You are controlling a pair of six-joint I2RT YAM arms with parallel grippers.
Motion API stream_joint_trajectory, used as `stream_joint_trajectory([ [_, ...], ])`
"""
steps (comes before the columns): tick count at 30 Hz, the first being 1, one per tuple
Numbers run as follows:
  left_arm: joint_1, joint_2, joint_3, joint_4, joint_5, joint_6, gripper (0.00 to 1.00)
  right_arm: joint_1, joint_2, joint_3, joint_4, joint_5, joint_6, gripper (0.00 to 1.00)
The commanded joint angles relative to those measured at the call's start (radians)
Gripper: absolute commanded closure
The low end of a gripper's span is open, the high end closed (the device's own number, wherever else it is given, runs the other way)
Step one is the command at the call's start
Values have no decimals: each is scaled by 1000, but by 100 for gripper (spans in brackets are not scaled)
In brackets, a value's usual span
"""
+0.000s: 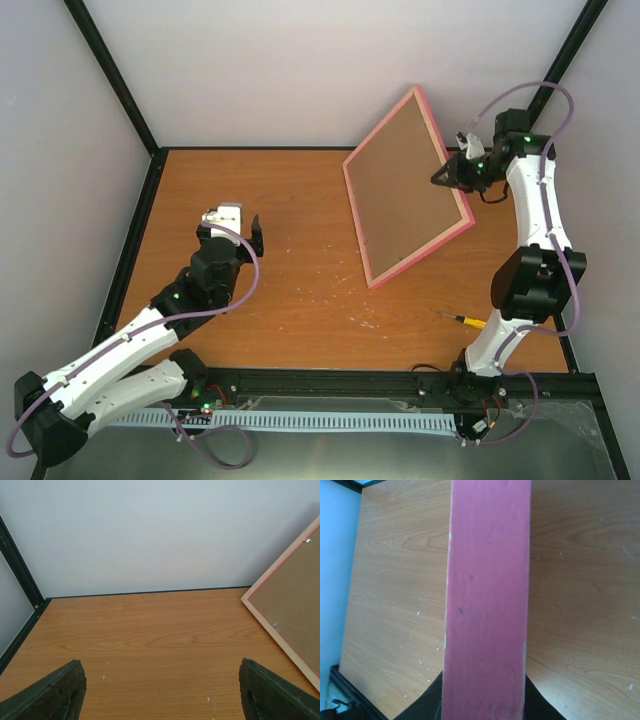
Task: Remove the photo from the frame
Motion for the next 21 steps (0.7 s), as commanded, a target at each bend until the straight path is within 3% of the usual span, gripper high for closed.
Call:
stream_joint_trajectory([
  [1,5,6,10,1,11,-20,17,-58,0,-62,105,-214,30,97],
  [10,6,16,12,-5,33,-25,16,-135,-38,-359,218,-357,57,97],
  [15,6,34,13,-7,70,-24,16,-140,-54,-556,290,-449,40,90],
  [21,5,83,29,-26,116,-24,15,-140,-22,-634,317,-446,-31,84],
])
